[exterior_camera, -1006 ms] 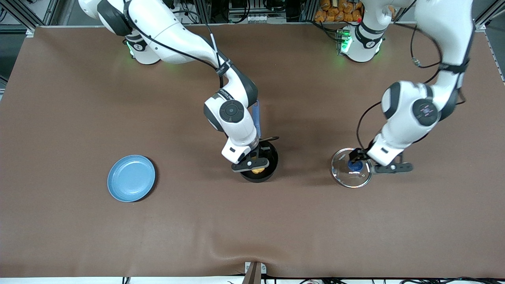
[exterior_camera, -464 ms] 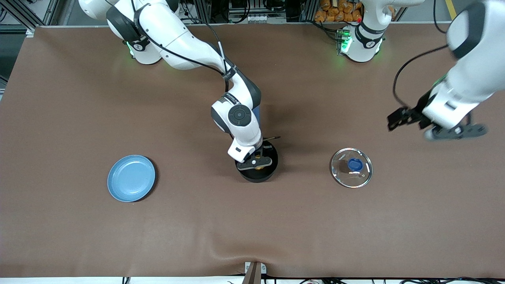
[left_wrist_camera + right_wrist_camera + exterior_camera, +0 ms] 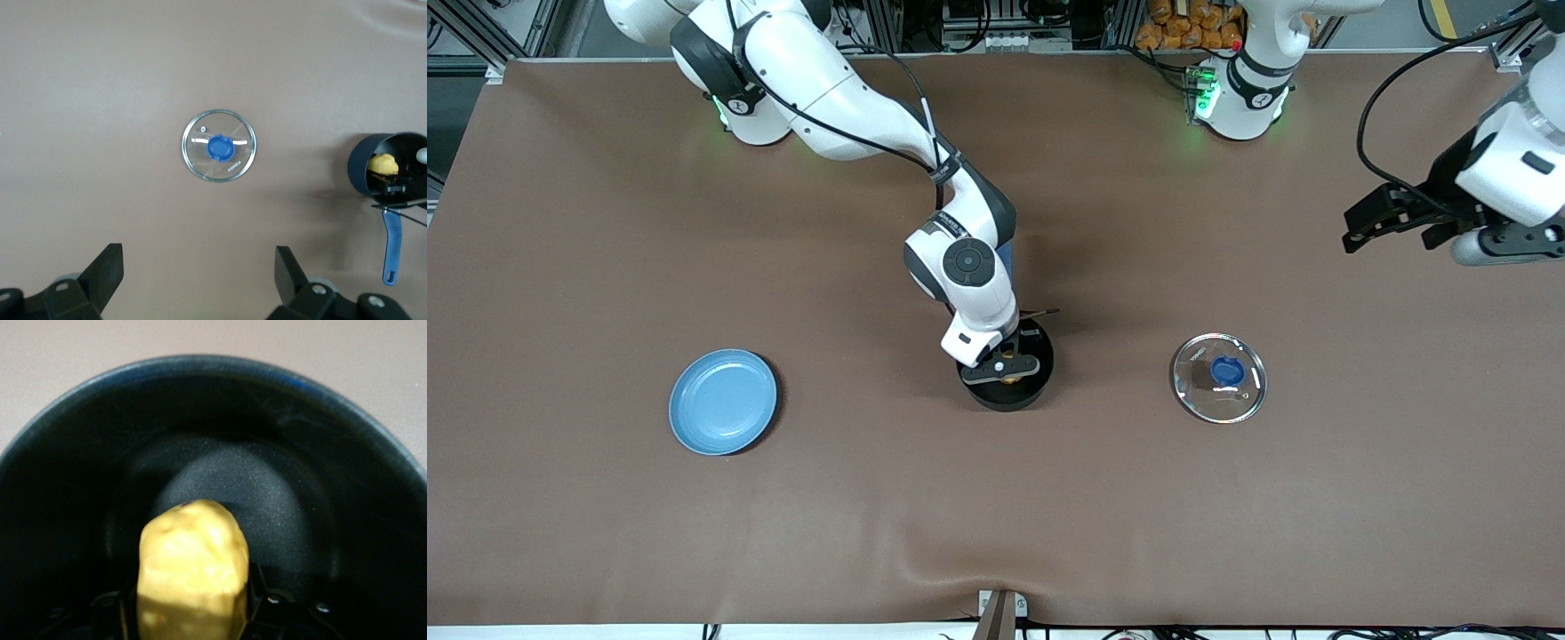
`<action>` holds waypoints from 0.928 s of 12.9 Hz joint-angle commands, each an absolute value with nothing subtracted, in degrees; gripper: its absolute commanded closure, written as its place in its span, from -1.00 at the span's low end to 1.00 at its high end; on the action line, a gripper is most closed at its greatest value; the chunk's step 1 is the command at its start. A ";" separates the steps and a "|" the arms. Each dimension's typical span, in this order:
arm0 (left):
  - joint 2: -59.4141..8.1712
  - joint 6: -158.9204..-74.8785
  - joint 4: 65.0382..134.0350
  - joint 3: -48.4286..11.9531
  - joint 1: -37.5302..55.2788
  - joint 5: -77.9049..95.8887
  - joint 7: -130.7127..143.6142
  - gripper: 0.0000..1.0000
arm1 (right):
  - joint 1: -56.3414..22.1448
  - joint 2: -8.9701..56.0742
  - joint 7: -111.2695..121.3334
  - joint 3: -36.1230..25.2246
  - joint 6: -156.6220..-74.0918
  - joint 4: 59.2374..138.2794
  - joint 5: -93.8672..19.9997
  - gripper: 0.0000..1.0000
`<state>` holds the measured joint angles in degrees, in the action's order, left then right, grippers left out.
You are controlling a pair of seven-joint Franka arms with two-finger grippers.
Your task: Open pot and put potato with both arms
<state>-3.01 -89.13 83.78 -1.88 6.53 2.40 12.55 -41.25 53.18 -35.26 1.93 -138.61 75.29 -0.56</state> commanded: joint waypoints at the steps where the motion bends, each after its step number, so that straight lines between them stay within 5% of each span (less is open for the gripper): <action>1: -5.01 -86.66 79.54 -1.23 5.98 2.90 12.22 -1.00 | -40.96 52.92 -36.39 1.76 -137.73 73.56 0.62 -0.52; 5: -4.92 -86.49 79.80 1.40 5.89 3.34 11.78 -1.00 | -40.17 50.54 -35.77 0.71 -135.72 73.56 0.62 -0.57; 12: -4.92 -86.57 79.80 1.58 5.89 3.43 11.69 -1.00 | -35.87 37.91 -35.77 0.61 -115.87 73.56 0.26 -0.69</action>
